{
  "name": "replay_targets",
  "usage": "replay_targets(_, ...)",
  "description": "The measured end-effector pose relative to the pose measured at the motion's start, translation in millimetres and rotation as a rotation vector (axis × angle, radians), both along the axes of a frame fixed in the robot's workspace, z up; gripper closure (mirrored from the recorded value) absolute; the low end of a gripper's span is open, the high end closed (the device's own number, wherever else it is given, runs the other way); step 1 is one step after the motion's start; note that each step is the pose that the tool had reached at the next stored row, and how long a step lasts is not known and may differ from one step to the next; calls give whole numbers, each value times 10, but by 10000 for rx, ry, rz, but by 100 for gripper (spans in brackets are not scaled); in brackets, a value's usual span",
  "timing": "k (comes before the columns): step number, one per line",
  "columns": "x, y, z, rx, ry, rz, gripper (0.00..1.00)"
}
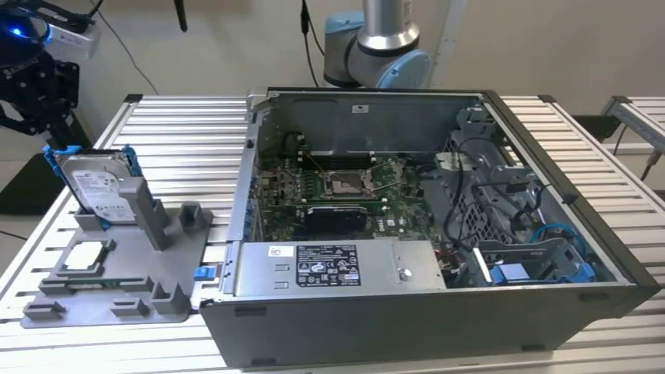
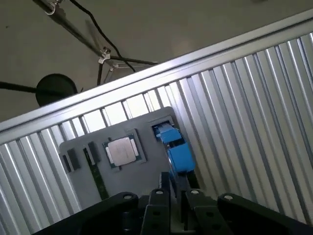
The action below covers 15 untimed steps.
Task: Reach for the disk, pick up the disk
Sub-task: 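Pick up the disk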
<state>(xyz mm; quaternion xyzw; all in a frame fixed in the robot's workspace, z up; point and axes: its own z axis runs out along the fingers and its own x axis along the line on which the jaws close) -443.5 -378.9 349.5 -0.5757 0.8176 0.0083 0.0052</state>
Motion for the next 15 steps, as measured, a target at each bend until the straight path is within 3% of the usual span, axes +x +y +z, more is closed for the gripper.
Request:
replay_targets(11,1,3,-4,0,0,1989,100)
replay_targets(15,0,22,-7,0,1,2456,100)
